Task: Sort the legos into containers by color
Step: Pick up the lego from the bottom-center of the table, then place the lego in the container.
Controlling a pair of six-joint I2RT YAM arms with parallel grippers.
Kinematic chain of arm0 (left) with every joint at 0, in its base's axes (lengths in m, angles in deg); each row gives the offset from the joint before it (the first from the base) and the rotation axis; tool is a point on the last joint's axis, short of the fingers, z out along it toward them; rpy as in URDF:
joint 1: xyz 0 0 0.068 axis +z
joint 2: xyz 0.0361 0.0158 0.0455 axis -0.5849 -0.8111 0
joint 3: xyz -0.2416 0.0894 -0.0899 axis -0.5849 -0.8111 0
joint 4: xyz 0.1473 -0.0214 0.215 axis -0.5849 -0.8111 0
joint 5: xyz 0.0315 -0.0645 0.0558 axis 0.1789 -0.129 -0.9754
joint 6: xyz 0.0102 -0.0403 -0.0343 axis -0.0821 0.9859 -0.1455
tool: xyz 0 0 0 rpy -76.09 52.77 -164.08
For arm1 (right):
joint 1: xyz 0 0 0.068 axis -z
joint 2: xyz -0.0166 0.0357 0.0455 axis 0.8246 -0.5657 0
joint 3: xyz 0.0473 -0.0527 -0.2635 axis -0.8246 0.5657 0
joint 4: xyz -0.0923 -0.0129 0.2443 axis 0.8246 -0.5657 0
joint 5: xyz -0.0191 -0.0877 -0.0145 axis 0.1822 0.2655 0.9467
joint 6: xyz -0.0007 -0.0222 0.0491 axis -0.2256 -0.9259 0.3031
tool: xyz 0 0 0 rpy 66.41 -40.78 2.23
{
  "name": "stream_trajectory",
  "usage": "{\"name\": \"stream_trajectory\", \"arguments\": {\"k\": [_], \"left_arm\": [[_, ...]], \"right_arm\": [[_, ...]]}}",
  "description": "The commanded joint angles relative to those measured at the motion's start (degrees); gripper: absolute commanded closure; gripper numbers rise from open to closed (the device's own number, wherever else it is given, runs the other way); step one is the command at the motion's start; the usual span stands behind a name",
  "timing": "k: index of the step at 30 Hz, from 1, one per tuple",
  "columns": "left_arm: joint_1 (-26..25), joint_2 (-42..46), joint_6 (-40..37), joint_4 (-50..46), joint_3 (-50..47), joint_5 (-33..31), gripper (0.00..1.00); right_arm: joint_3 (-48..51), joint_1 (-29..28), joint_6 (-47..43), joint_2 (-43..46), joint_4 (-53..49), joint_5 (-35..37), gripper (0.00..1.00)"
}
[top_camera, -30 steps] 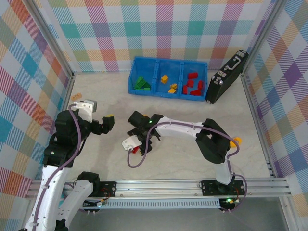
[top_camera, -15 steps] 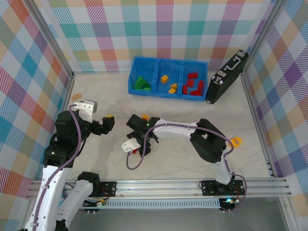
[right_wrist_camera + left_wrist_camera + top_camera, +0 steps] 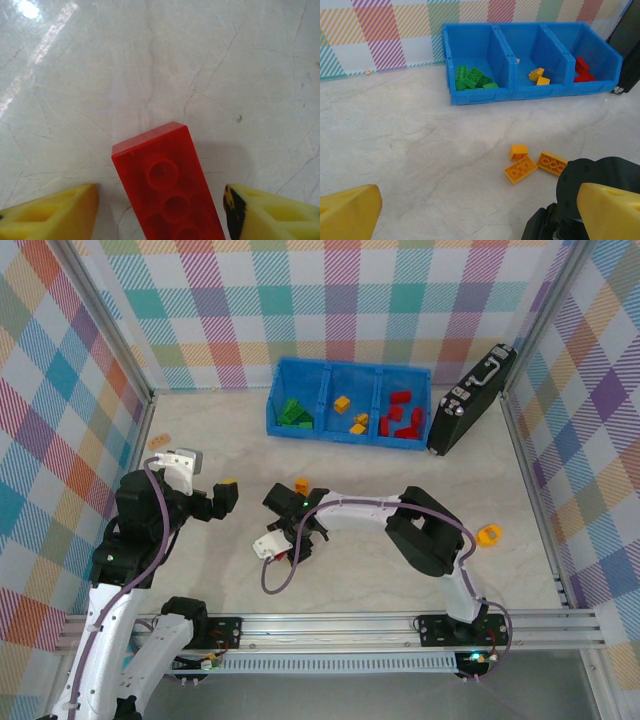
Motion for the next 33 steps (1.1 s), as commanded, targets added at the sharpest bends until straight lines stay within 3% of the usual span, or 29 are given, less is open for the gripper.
{"name": "stream_trajectory", "arguments": {"k": [1, 6, 20, 28, 33], "left_arm": [[1.0, 0.2, 0.0, 1.2, -0.6, 0.8, 0.00], [1.0, 0.2, 0.0, 1.1, -0.7, 0.8, 0.00], [1.0, -0.5, 0.1, 1.2, -0.8, 1.2, 0.00], [1.0, -1.0, 0.0, 1.4, -0.9, 1.5, 0.00], [1.0, -3.5, 0.3, 3.4, -1.2, 4.3, 0.00]], "right_arm": [[-0.1, -0.3, 1.0, -1.1, -0.4, -1.7, 0.37], [0.8, 0.1, 1.7, -1.1, -0.7, -2.0, 0.51], [5.1, 4.8, 4.0, 4.7, 0.3, -3.5, 0.67], [5.6, 15.6, 8.5, 15.7, -5.6, -1.0, 0.77], [10.5, 24.7, 9.9, 24.5, 1.1, 2.9, 0.77]]}}
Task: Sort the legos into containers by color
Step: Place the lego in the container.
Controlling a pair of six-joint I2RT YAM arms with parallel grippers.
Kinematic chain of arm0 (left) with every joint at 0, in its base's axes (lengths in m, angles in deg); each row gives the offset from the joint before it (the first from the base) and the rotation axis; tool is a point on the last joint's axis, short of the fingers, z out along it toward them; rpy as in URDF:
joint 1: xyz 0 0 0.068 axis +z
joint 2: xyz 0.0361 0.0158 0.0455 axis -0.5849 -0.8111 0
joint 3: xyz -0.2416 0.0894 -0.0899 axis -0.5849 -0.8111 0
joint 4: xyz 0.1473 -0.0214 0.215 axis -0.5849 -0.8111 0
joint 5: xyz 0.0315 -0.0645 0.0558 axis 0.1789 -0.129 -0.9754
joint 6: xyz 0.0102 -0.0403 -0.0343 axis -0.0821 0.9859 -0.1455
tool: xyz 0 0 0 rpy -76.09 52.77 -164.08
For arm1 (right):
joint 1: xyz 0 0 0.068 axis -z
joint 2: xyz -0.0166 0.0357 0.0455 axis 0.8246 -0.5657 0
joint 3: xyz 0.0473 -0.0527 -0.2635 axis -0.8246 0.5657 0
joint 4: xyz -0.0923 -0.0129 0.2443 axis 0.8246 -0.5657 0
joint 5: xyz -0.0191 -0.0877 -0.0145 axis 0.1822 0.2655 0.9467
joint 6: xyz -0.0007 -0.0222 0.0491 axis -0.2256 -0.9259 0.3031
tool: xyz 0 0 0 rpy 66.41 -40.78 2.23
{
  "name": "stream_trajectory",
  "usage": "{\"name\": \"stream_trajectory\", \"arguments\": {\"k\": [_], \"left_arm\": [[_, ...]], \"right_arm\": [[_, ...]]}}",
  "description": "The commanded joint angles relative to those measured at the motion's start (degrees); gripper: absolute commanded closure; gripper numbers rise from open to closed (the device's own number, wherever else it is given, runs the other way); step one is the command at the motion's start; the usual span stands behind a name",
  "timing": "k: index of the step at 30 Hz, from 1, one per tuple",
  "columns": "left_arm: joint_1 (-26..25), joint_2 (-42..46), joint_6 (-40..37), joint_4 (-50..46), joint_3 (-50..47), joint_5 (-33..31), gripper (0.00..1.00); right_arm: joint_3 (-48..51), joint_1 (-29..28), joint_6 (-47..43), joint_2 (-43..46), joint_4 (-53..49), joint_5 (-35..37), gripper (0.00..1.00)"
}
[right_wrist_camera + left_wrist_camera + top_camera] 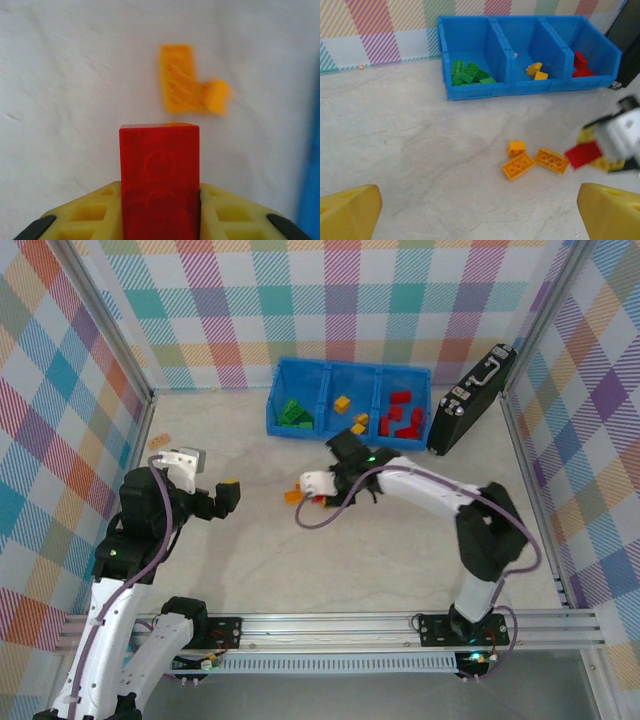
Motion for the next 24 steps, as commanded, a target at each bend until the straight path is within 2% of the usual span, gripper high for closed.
{"name": "stream_trajectory", "arguments": {"k": [1, 6, 10, 12, 16, 24], "left_arm": [[1.0, -2.4, 0.3, 3.0, -0.8, 3.8, 0.00], [0.8, -9.1, 1.0, 2.8, 0.8, 4.1, 0.00], [0.3, -13.5, 1.1, 1.4, 3.5, 4.0, 0.00], [0.0, -15.5, 1.5, 0.7, 4.9, 3.9, 0.00], [-0.6, -19.6, 1.6, -2.4, 7.9, 4.8, 0.00], [-1.1, -26.7, 5.5, -3.2, 10.5, 5.5, 0.00]], "right_arm": [[1.9, 5.9, 2.8, 4.9, 3.3, 2.3, 0.77], [-0.1, 17.6, 9.4, 4.8, 11.3, 5.4, 0.79], [-2.7, 24.0, 15.3, 1.2, 16.4, 7.5, 0.80], [-3.0, 25.9, 17.4, -1.1, 20.5, 7.9, 0.78], [-8.3, 28.2, 19.9, -8.2, 22.1, 9.6, 0.78], [-24.5, 30.3, 23.8, -24.5, 22.3, 13.6, 0.76]]}}
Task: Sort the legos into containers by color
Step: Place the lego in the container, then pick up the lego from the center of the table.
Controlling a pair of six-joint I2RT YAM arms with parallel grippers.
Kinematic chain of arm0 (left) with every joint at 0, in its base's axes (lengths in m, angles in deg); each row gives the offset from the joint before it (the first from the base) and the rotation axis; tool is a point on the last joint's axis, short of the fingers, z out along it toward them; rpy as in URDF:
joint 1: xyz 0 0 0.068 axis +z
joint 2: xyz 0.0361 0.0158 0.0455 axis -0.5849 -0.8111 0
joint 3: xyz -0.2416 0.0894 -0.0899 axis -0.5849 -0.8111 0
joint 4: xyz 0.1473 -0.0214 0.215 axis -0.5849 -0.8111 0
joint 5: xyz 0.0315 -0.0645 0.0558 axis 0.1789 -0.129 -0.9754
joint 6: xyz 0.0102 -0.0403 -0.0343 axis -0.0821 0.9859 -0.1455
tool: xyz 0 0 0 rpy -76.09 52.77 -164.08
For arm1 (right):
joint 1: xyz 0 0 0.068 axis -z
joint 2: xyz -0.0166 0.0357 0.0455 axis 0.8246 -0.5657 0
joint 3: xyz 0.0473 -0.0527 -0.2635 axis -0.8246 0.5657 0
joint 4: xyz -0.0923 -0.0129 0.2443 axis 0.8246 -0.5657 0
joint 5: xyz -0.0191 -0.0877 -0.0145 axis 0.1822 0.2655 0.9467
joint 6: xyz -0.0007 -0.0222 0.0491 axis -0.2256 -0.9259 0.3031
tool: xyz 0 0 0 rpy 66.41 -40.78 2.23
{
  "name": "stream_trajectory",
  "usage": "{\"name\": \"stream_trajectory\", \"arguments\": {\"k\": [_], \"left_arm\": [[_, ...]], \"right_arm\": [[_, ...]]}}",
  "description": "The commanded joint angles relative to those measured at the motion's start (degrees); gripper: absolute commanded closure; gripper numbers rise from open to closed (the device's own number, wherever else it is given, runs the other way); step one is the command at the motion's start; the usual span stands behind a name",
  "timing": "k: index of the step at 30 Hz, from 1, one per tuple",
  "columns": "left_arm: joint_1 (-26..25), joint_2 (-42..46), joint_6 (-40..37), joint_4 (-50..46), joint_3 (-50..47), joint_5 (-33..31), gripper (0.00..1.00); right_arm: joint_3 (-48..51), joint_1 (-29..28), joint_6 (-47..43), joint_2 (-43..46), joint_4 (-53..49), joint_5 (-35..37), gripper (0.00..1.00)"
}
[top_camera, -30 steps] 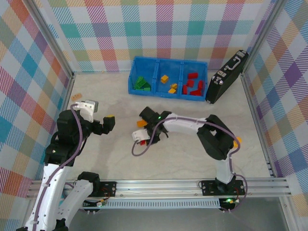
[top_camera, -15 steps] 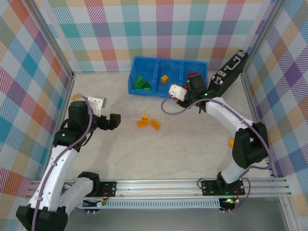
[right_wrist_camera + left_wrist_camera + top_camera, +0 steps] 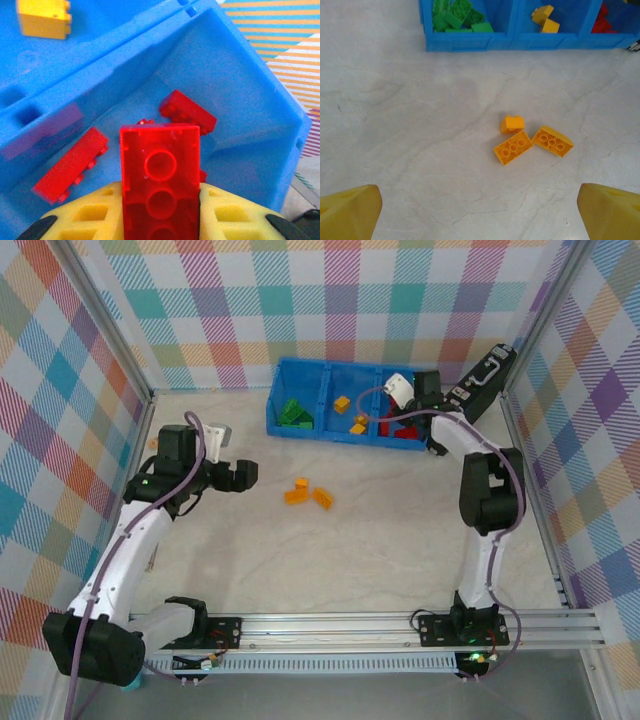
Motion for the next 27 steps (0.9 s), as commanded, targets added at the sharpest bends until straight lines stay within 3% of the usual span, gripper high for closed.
{"name": "stream_trajectory", "arguments": {"k": [1, 9, 12, 16, 20, 27], "left_arm": [[-0.7, -2.9, 3.6, -1.3, 2.3, 2.3, 0.00], [-3.8, -9.7, 13.8, 4.1, -0.7, 4.4, 0.00], [-7.1, -12.8, 13.3, 4.9, -0.4, 1.9, 0.00], [-12.0, -18.6, 4.2, -0.4, 4.3, -6.1, 0.00], [-12.2, -26.1, -11.7, -3.7, 9.3, -1.3, 0.00], [-12.3, -35.2, -27.9, -4.8, 14.8, -5.3, 0.00]], "right_arm": [[-6.1, 0.3, 2.9, -4.2, 1.0, 2.2, 0.76], [-7.8, 0.3, 2.1, -7.5, 2.6, 2.4, 0.63], [-8.0, 0.3, 1.8, -7.2, 3.1, 1.1, 0.54], [-7.6, 0.4, 1.0, -5.4, 3.6, -0.7, 0.43], [-8.6, 0.3, -0.1, -4.1, 2.3, -4.0, 0.37], [-9.2, 0.3, -1.2, -1.6, 0.6, -8.0, 0.33]]}}
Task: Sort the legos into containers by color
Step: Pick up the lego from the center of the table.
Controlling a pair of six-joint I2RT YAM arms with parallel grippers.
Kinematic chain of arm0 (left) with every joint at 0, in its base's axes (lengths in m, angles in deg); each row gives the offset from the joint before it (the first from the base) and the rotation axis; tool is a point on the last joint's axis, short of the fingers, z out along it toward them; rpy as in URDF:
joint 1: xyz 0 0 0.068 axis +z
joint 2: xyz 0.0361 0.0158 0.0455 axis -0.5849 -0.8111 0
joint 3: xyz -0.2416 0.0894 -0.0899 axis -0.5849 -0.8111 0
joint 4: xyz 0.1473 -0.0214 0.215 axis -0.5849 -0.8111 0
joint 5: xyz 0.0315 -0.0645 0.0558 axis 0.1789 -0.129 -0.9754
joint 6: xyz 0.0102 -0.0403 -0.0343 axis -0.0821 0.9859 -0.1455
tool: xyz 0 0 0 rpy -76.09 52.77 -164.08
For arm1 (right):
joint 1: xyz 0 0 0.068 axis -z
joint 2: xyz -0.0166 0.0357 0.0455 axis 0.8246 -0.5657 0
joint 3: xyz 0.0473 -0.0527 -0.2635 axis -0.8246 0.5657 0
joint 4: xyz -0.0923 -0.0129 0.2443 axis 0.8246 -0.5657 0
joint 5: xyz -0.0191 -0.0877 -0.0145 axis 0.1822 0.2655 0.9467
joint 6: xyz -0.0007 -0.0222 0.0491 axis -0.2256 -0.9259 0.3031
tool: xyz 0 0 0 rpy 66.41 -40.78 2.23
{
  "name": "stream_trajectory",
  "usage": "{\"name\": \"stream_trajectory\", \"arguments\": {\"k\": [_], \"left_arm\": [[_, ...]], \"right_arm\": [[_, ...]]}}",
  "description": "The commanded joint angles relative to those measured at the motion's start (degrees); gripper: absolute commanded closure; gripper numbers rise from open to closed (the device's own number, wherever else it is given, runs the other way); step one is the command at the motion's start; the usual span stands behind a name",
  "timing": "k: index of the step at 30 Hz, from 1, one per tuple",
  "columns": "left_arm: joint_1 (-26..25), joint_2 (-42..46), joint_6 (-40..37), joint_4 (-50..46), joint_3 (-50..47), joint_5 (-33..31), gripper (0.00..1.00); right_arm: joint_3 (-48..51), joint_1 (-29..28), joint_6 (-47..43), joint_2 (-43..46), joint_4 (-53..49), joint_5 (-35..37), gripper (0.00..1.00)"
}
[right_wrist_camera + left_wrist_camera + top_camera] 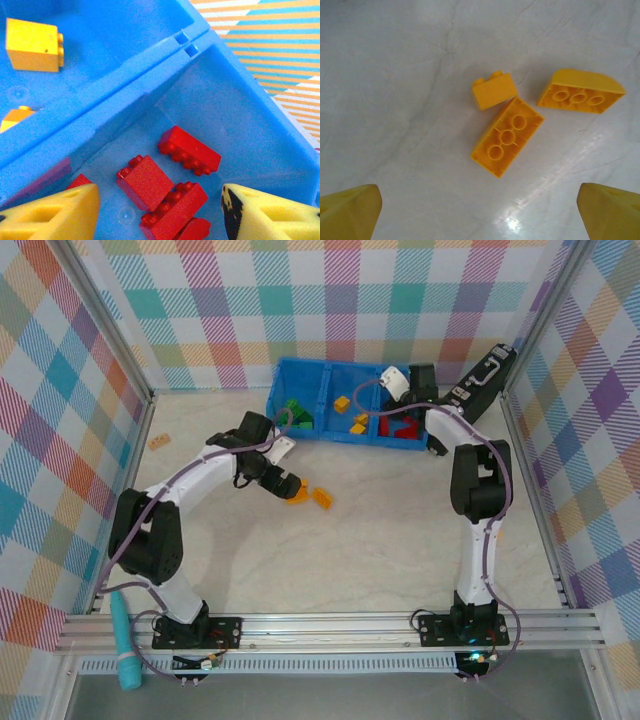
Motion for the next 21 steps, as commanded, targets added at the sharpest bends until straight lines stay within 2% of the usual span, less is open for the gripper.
{"name": "stream_trajectory", "arguments": {"k": [1, 4, 8, 12, 16, 21], "left_arm": [[-0.1, -2.1, -11.9, -3.3, 2.4, -1.0, 0.00], [-0.7, -3.7, -15.7, -4.6, 3.1, -0.2, 0.00], [-2.8, -6.5, -19.2, -4.9, 3.4, -2.6, 0.00], [-5.1, -8.9, -20.3, -2.2, 2.8, -4.1, 0.00], [-7.3, -12.1, -21.2, -0.3, 3.4, -6.2, 0.00], [-7.8, -15.8, -21.2, 0.2, 5.7, -6.6, 0.08]], "right_arm": [[-1.4, 0.3, -0.7, 5.0, 0.0, -4.0, 0.33], [-0.1, 0.3, -0.3, 6.7, 0.6, -5.5, 0.33], [0.5, 0.3, 1.1, 9.0, -0.7, -8.5, 0.25], [2.1, 0.3, 3.2, 12.6, -0.2, -12.7, 0.20], [2.3, 0.3, 3.9, 15.3, -1.1, -13.2, 0.18], [4.0, 0.3, 3.7, 18.9, -1.1, -14.4, 0.16]]}}
